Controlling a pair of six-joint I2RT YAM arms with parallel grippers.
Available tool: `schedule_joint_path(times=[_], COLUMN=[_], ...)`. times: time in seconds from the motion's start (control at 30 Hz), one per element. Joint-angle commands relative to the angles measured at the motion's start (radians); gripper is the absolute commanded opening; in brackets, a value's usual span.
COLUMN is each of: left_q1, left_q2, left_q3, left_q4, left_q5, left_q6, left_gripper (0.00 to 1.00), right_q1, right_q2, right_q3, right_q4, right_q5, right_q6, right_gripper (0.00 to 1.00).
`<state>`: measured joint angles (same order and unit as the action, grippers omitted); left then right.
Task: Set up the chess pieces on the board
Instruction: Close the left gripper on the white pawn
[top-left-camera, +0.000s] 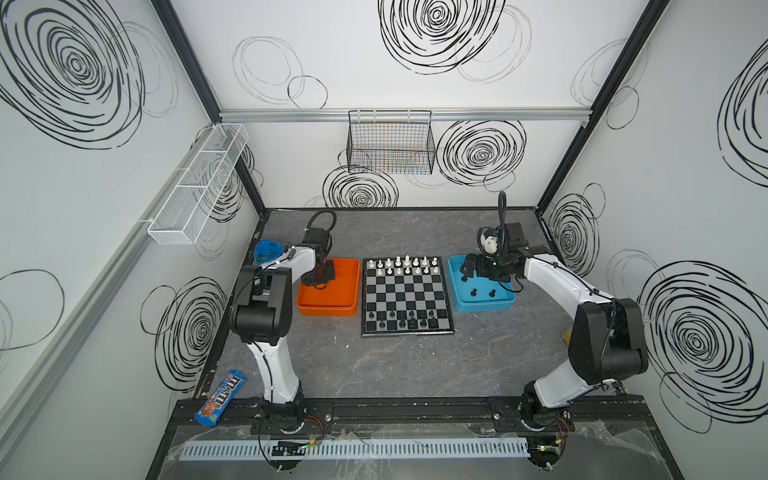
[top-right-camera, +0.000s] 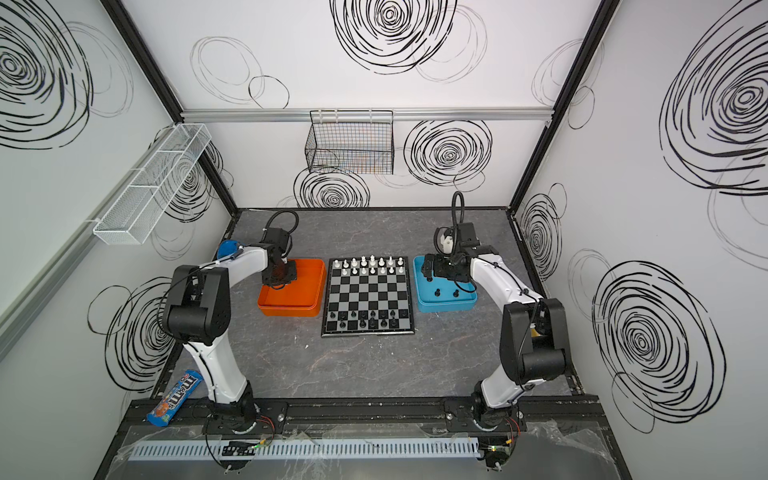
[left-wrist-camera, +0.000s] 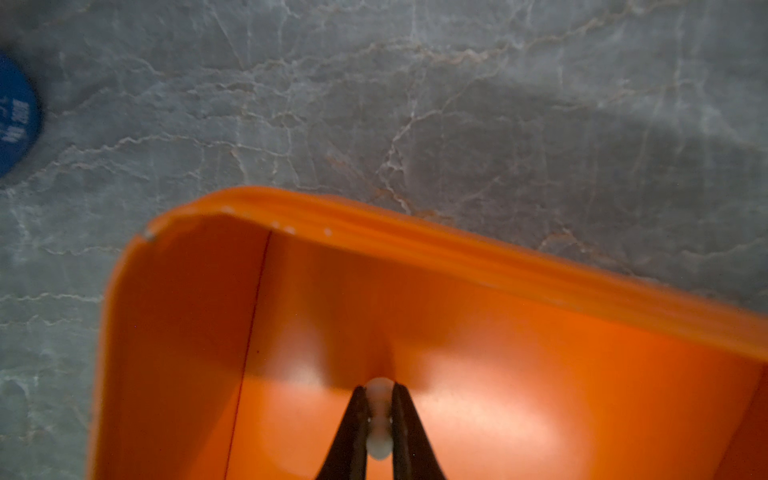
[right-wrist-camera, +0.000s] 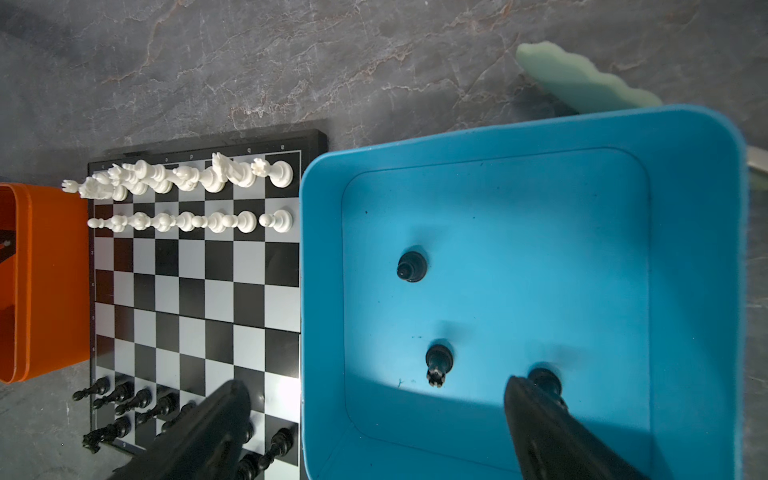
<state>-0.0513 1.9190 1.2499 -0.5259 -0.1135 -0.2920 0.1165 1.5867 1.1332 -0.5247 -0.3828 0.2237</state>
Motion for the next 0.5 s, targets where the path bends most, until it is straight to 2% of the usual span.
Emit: schedule_joint_path(times=[0.0, 0.33, 0.47], left_q1=[0.008, 0.007, 0.007], left_q2=[0.002, -0.017, -0.023], left_q3=[0.002, 0.000, -0.001], left_q4=[-0.013, 0.008, 0.015], left_q5=[-0.002, 0.006, 0.007], left_q6=[-0.003, -0.003, -0.003], left_gripper=[0.24, 0.25, 0.22], right_q1=[-0.006, -0.006, -0.007], right_q2=[-0.010, -0.011, -0.011], right_q3=[-0.008, -0.004, -0.006], right_q4=[0.011, 0.007, 0.006], right_q5=[0.004, -0.001, -0.001], right_q6=[-0.015, -0.016, -0.015], right_gripper=[1.00, 1.00, 1.00])
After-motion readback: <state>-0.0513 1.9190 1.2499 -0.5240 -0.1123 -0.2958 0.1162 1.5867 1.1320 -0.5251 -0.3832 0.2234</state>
